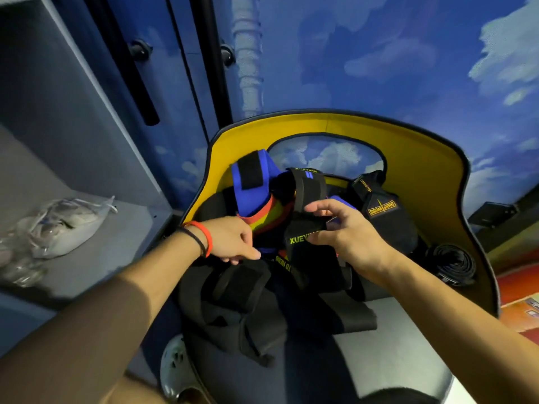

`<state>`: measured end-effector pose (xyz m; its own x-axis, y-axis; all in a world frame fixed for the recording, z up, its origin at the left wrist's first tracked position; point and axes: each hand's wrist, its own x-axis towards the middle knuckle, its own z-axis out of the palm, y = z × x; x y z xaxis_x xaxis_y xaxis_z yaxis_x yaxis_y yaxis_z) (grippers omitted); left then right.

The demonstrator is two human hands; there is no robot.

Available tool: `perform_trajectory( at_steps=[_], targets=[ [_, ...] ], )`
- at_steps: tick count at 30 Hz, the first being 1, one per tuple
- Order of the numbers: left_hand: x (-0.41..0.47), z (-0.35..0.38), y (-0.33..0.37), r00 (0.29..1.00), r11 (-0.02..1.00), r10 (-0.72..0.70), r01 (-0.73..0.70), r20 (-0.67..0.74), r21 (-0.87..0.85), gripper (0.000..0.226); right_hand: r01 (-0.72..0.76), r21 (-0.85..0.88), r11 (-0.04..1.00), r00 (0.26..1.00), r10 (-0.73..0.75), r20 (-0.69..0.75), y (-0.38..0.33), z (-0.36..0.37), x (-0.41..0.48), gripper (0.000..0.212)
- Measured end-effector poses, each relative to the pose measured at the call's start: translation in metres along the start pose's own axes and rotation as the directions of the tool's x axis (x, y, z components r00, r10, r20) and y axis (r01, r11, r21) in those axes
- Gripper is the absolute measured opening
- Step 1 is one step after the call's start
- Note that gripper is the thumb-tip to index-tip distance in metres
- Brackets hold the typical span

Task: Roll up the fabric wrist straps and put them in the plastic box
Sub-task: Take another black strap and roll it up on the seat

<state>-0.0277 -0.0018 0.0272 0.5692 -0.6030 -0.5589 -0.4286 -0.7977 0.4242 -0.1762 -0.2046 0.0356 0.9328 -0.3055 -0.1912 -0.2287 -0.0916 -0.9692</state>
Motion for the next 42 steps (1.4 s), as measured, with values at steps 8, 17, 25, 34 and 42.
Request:
perform_trajectory(
  at_steps=[8,17,25,34,42],
  targets=[
    [-0.017,0.018,-0.009,0.989,0.99,-0.142,0.142,0.025,0.007,0.069,-0.305,0.305,0.902,0.916,0.365,-0.165,0.01,-0.002,0.003,0.062],
    [-0.037,-0.006,0.001,0.991,0.721,-0.014,-0.082,-0.132,-0.689,0.03,-0.209,0.427,0.88,0.963,0.261,-0.068,-0.001,0.003,-0.008,0.027],
    [-0.043,-0.006,0.034,0.884,0.413,0.012,-0.43,-0.468,-0.803,0.037,-0.138,0.578,0.804,0.989,0.08,0.124,-0.025,0.007,-0.016,0.038],
    [-0.051,-0.015,0.054,0.902,0.079,0.172,-0.413,-0.396,-0.907,0.037,-0.026,0.47,0.883,0.996,-0.019,0.092,-0.022,0.007,-0.018,0.027],
    [-0.05,-0.012,0.07,0.904,-0.025,0.206,-0.377,-0.374,-0.926,0.046,-0.042,0.5,0.865,0.992,-0.024,0.124,-0.023,0.004,-0.022,0.029]
  ],
)
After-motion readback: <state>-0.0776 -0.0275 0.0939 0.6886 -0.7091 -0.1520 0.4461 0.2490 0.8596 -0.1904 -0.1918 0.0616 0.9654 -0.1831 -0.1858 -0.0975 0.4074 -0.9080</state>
